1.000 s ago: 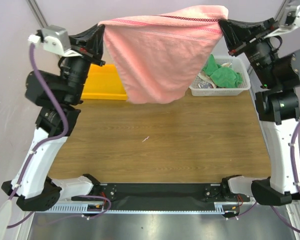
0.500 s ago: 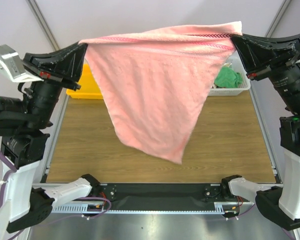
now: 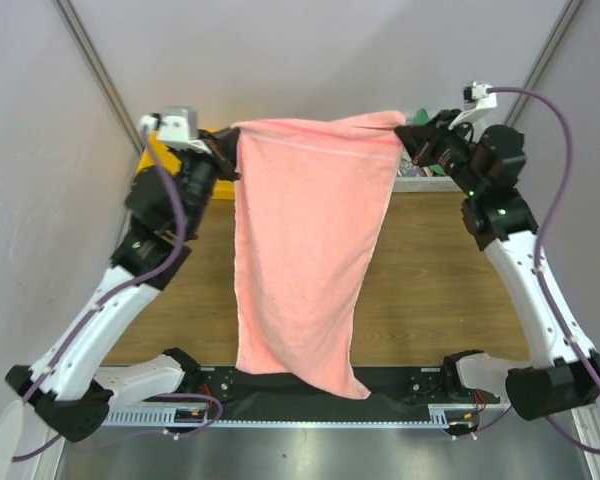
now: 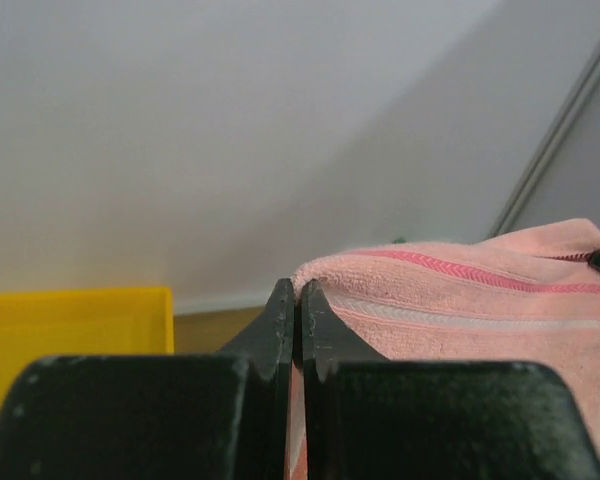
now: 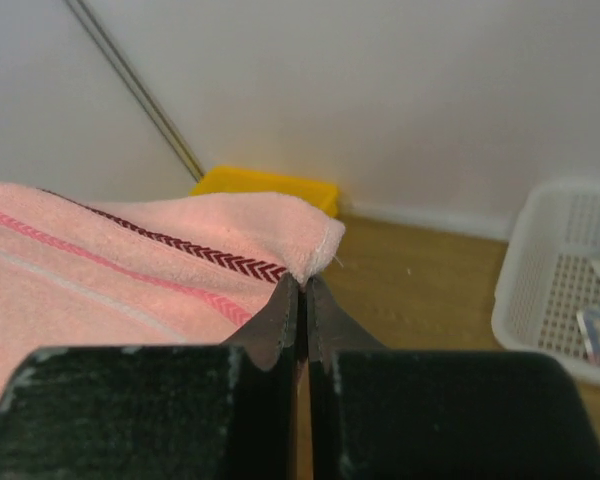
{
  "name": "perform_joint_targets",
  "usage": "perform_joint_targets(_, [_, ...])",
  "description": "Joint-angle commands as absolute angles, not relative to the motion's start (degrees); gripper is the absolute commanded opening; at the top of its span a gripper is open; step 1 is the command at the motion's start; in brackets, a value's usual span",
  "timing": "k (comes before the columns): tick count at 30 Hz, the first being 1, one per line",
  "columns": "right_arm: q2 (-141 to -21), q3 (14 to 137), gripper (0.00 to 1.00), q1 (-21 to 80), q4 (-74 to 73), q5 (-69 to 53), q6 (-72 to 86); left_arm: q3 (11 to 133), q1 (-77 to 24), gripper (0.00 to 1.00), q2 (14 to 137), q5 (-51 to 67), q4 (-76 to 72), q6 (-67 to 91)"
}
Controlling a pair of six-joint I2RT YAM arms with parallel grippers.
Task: Fold and stack the towels
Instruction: Flatten out the crumpled towel
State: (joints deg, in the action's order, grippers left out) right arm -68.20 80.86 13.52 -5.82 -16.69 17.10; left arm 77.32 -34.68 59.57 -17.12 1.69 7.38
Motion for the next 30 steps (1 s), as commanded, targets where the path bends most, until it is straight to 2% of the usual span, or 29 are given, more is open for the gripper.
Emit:
perform_joint_targets(1, [-70.7,76.2,0.00,11.0,8.2,-14.9,17.9,71.6,-33.2,0.00,63.3,-21.4,-10.4,5.9])
perform_joint_targets(4, [-77.5,73.7,0.00,9.4,14.3,-18.9,19.5,67.4,-30.2,0.00,66.7,-19.3,-16.9,7.1])
perform_joint_targets(9, [-90.9,77.0,0.00,7.9,23.8,-24.8,21.2,65.8,-23.3,0.00,77.2,-11.0,-26.1,11.2])
perform_joint_targets(14, [-105.3,85.5,0.00,7.6,27.2,-26.8,21.4,67.1,-21.9,0.00,86.6,-6.1,-35.8,9.2])
perform_joint_targets(18, [-112.6,93.8,0.00,6.9,28.2,-28.0,21.3,72.0,-20.4,0.00,95.8,-4.2,-38.3,9.5])
perform_joint_targets(25, [-118.6,99.7,0.00,6.1,28.6,-27.6,20.7,78.7,-18.3,0.00,105.5,-0.4,-41.0,9.6])
perform_joint_targets(30, [-120.1,101.5,0.00,5.9,27.1,-28.7,19.1,81.6,-17.1,0.00,108.3,-0.4,-40.8,9.9])
